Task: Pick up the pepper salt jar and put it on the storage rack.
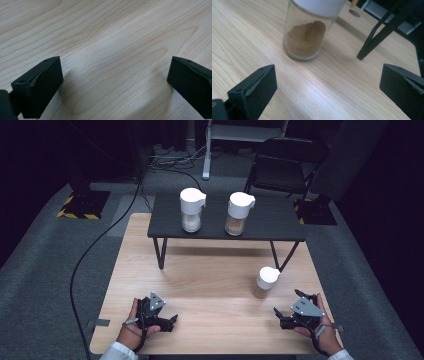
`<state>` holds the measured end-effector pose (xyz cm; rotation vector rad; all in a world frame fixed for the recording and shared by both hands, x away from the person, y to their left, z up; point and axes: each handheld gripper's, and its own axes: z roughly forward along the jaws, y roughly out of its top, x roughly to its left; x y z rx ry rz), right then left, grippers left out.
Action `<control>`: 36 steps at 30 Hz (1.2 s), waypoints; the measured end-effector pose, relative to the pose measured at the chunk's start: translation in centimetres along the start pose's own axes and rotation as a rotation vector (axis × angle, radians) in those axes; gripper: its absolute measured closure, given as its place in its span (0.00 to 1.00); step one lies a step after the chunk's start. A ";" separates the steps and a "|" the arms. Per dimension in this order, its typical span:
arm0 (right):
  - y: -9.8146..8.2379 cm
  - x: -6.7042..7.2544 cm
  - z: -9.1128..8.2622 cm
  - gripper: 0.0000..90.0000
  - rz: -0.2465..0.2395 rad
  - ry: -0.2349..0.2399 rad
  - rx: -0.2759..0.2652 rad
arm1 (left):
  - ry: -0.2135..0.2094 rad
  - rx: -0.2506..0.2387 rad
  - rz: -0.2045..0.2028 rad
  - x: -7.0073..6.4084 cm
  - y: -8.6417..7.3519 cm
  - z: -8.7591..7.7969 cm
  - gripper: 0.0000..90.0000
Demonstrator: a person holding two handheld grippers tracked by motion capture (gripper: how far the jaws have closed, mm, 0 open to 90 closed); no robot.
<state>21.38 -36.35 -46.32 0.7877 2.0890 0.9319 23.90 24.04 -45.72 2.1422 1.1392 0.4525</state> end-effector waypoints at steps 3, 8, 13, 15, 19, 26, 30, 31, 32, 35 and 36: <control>-0.4 -0.3 0.5 0.01 0.025 0.008 0.025 | 0.000 0.000 0.000 0.0 0.0 0.0 0.00; -0.8 -0.6 0.9 0.01 0.040 0.020 0.057 | 0.000 0.000 0.000 0.0 0.0 0.0 0.00; -1.3 -1.1 0.9 0.02 0.080 0.030 0.071 | 0.000 0.000 0.000 0.0 0.0 0.0 0.00; -1.3 -1.3 1.0 0.02 0.093 0.033 0.087 | 0.000 0.000 0.000 0.0 0.0 0.0 0.00; -1.4 -2.0 0.9 0.02 0.145 0.049 0.103 | 0.000 0.000 0.000 0.0 0.0 0.0 0.00; -0.8 -3.3 1.3 0.02 0.198 0.092 0.170 | 0.000 0.000 0.000 0.0 0.0 0.0 0.00; -0.8 -4.7 1.6 0.00 0.264 0.136 0.201 | 0.000 0.000 0.000 0.0 0.0 0.0 0.00; -0.9 -5.1 1.7 0.00 0.283 0.152 0.210 | 0.000 0.000 0.000 0.0 0.0 0.0 0.00; -0.9 -5.5 1.8 0.00 0.303 0.165 0.218 | 0.000 0.000 0.000 0.0 0.0 0.0 0.00; -0.9 -5.7 1.8 0.00 0.311 0.162 0.222 | 0.000 0.000 0.000 0.0 0.0 0.0 0.00; -1.0 -5.7 1.8 0.00 0.311 0.163 0.221 | 0.000 0.000 0.000 0.0 0.0 0.0 0.00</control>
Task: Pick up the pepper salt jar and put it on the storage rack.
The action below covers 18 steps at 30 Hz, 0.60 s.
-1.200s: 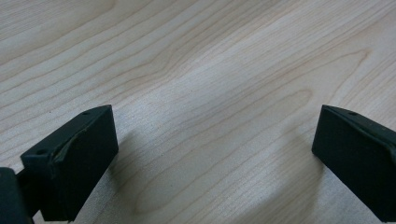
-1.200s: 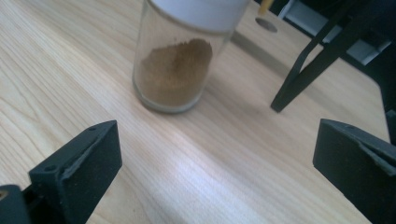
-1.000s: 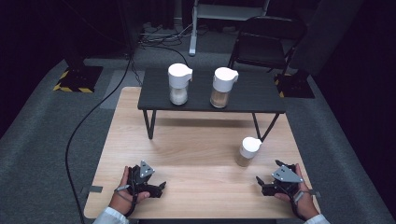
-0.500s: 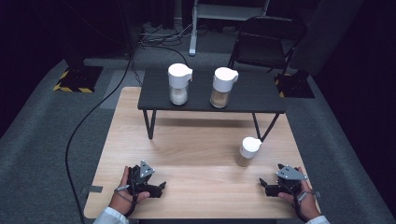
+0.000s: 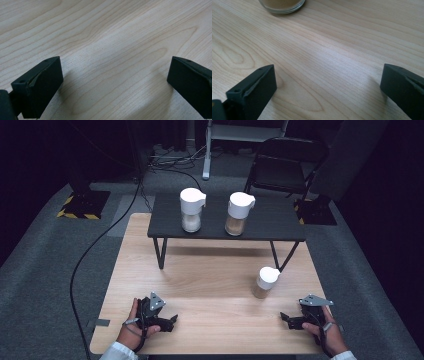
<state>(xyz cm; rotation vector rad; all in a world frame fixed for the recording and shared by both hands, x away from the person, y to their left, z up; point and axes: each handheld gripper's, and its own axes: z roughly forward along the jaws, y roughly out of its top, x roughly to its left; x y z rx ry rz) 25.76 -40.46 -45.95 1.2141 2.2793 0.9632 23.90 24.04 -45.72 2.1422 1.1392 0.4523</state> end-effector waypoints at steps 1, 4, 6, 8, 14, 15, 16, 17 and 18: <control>0.0 0.0 0.0 0.00 0.000 0.000 0.000 | 0.000 0.000 0.000 0.0 0.0 0.0 0.00; 0.0 -0.1 0.0 0.00 0.000 0.003 0.000 | 0.000 0.000 0.000 0.0 0.0 0.0 0.00; 0.0 -0.1 0.0 0.00 -0.001 0.004 0.000 | -0.002 0.001 0.001 0.0 0.0 0.0 0.00; 0.0 -0.1 0.0 0.00 -0.001 0.004 0.000 | -0.003 0.000 0.002 0.1 0.0 0.0 0.00; 0.0 -0.1 0.0 0.00 -0.001 0.004 0.000 | -0.003 0.000 0.004 0.1 0.0 0.0 0.00; 0.0 -0.1 0.0 0.00 0.000 0.004 0.000 | -0.003 0.000 0.004 0.1 0.0 0.0 0.00; 0.0 -0.1 0.0 0.00 0.001 0.004 0.001 | -0.004 -0.001 0.004 0.1 0.0 0.0 0.00; 0.0 -0.1 0.0 0.00 -0.001 0.004 0.000 | -0.003 -0.001 0.004 0.1 0.0 0.0 0.00; 0.0 -0.1 0.0 0.00 -0.001 0.004 0.000 | -0.003 -0.001 0.004 0.1 0.0 0.0 0.00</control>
